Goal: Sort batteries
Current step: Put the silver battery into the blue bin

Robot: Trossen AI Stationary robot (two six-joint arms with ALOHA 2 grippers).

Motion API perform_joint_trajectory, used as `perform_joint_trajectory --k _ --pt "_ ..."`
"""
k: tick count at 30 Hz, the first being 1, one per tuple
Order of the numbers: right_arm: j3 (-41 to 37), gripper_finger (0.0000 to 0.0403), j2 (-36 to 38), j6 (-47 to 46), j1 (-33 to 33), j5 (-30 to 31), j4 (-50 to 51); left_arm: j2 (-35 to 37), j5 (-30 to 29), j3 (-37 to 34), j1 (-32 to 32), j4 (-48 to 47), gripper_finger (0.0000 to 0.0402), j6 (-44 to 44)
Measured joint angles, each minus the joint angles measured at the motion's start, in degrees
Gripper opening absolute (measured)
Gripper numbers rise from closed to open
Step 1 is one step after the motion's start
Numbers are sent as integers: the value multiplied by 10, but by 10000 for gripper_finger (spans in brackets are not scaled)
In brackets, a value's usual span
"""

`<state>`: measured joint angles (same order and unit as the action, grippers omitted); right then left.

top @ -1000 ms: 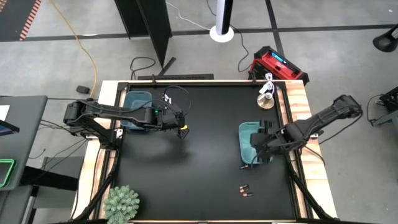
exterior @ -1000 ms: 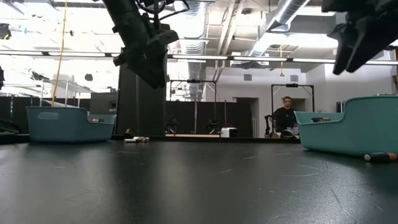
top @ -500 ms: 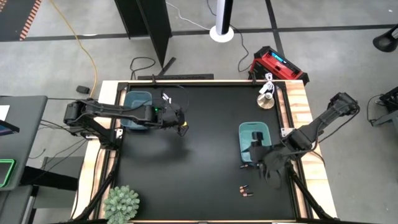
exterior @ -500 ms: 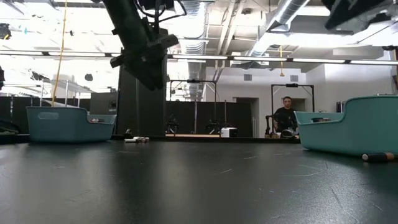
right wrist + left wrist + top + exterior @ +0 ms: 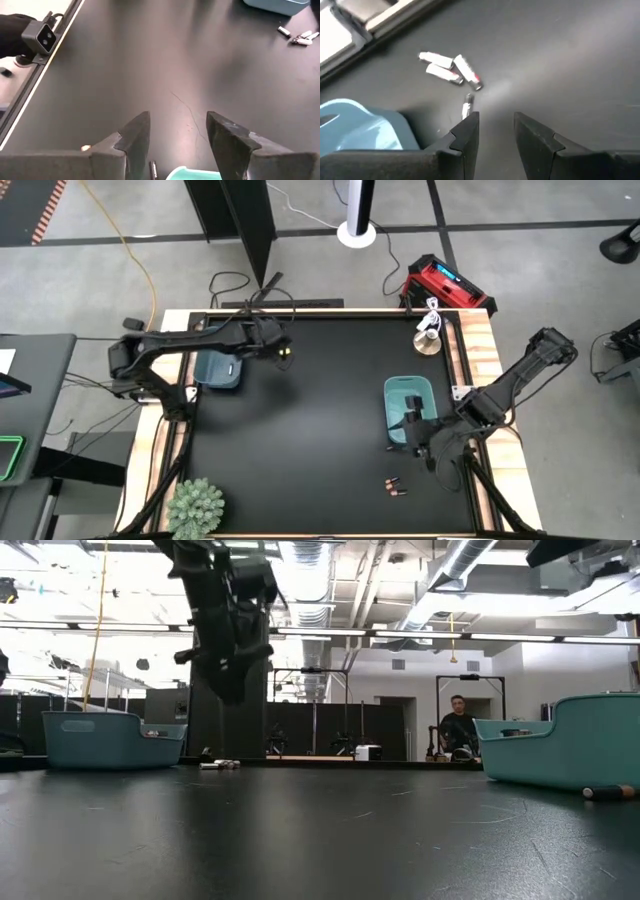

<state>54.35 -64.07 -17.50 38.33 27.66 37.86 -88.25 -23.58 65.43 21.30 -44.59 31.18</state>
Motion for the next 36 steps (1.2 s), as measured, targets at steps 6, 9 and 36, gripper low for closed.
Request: perform_joint_trajectory --k 6,9,36 --pt "-21 210 0 11 -1 0 -39 -72 39 1 36 -4 116 -34" --pt "-22 210 -2 11 -1 2 -42 -100 38 8 45 -8 116 -45" --pt "-22 210 -106 75 -52 10 -141 -141 97 11 100 -12 176 -77"
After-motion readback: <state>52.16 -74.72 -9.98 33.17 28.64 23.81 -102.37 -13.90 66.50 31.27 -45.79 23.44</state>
